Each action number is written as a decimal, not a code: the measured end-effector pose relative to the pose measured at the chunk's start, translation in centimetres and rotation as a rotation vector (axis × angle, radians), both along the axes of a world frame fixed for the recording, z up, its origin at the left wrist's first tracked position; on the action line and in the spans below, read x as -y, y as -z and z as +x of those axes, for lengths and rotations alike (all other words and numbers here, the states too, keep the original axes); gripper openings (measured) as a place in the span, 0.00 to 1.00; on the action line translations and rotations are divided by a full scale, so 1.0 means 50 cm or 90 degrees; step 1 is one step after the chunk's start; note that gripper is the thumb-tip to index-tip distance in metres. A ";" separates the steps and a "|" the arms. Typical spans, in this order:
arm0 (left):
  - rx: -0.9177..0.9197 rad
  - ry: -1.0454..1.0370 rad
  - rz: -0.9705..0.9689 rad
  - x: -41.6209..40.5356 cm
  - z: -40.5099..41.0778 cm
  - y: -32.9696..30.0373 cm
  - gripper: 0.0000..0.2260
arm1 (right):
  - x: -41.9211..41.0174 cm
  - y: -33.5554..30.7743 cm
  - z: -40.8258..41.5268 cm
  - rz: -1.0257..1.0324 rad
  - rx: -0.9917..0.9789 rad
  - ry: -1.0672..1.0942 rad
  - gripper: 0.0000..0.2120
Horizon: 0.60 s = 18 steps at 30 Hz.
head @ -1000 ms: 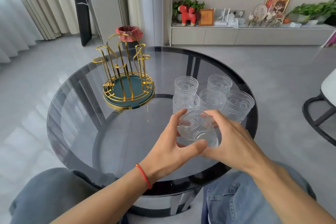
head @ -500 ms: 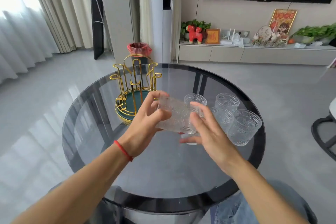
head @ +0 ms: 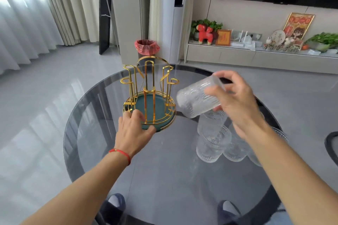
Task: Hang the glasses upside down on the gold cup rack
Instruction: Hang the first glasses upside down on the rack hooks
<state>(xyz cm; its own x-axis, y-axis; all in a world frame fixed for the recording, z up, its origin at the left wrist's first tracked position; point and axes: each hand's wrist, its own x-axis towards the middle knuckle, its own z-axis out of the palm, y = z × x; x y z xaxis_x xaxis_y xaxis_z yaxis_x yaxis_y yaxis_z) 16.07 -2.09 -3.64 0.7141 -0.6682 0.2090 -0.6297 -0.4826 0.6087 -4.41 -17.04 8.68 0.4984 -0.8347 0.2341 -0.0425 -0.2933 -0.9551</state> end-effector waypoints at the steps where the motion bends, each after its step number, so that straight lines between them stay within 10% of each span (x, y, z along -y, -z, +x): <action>1: -0.002 -0.022 0.009 0.003 -0.001 0.007 0.19 | 0.017 -0.011 0.007 0.009 0.022 0.026 0.18; 10: 0.103 -0.071 0.210 0.033 -0.015 0.077 0.39 | 0.160 -0.110 0.198 0.036 0.079 0.092 0.22; 18: 0.141 -0.076 0.257 0.034 -0.015 0.092 0.39 | 0.192 -0.142 0.402 -0.115 -0.146 -0.027 0.29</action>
